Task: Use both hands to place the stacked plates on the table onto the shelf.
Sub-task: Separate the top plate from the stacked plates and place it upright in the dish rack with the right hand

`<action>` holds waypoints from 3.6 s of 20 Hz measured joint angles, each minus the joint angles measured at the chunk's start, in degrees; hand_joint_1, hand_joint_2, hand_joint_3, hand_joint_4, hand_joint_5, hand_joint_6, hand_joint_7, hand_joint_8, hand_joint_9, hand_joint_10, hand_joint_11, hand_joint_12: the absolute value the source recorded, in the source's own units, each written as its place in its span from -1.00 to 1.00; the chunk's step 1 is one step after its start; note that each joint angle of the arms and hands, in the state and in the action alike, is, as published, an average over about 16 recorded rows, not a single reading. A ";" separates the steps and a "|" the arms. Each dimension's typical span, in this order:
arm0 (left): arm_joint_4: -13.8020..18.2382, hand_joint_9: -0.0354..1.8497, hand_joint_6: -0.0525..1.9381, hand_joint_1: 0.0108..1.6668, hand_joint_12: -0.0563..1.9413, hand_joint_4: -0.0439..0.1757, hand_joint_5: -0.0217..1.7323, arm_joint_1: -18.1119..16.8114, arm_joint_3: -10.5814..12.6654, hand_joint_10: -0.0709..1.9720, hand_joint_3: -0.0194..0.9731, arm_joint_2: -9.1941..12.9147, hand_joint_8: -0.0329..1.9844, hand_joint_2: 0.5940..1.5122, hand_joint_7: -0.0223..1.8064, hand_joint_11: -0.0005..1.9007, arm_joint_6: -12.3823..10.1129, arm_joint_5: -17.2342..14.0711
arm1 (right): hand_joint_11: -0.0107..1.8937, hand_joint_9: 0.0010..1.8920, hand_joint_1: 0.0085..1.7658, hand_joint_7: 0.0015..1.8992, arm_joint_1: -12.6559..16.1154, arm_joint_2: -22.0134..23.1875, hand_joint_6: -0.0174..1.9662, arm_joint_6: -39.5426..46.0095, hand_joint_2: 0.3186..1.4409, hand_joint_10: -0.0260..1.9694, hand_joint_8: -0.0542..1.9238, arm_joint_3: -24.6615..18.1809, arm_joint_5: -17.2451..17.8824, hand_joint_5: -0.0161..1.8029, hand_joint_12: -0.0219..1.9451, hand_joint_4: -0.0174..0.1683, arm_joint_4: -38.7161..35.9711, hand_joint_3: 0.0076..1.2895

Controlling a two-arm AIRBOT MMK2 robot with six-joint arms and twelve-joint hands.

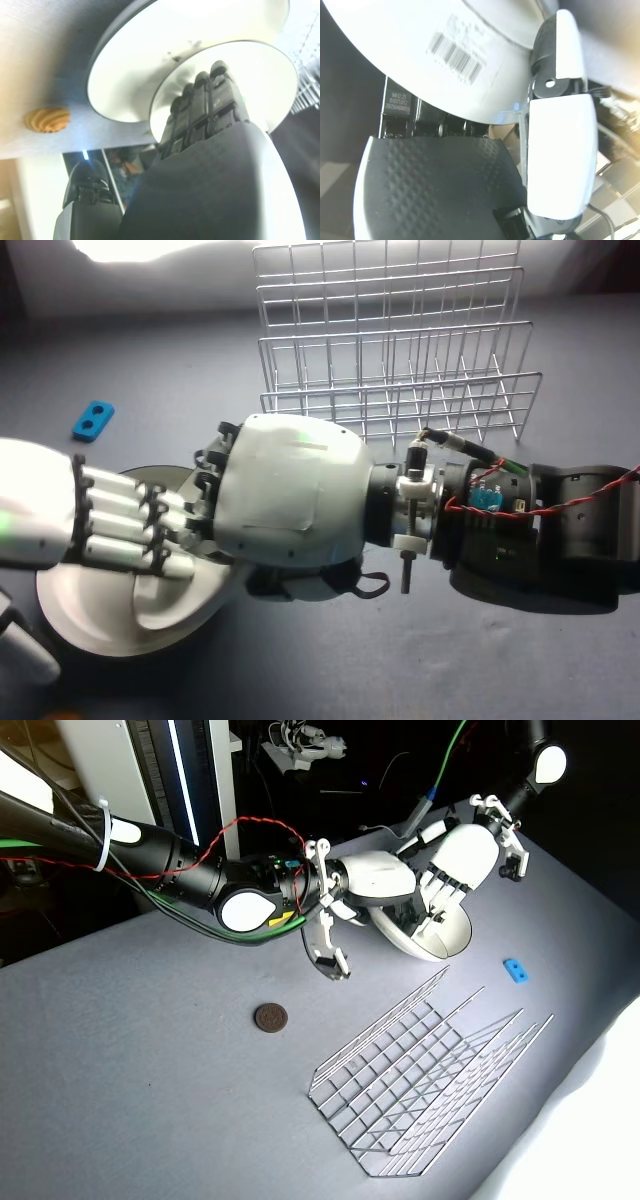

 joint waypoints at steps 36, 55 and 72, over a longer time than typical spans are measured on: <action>1.67 -0.94 -0.93 -0.99 -0.93 -0.54 -0.94 -6.41 3.26 -0.92 -0.93 9.94 -0.97 0.20 -0.94 -0.98 -7.02 -2.64 | 0.02 0.46 0.39 0.28 25.01 24.85 -0.14 57.89 0.13 -0.95 -0.36 -7.20 -18.74 0.16 0.01 -0.72 -6.04 -0.99; 6.70 -0.94 -0.93 -0.99 -0.93 -0.57 -0.93 -11.13 -0.28 -0.92 -0.93 9.40 -0.97 0.19 -0.93 -0.98 -7.19 -2.25 | 0.00 0.47 0.39 0.28 27.00 21.86 -0.18 80.43 0.12 -0.96 -0.38 7.63 -22.90 0.16 0.01 -0.72 -19.40 -0.99; 10.19 -0.94 -0.93 -0.99 -0.93 -0.57 -0.91 -13.04 -5.59 -0.92 -0.94 9.57 -0.97 0.20 -0.92 -0.98 -7.27 -0.25 | -0.01 0.46 0.39 0.27 20.54 16.16 -0.18 78.32 0.12 -0.95 -0.37 16.00 -21.02 0.17 0.01 -0.75 -13.53 -1.00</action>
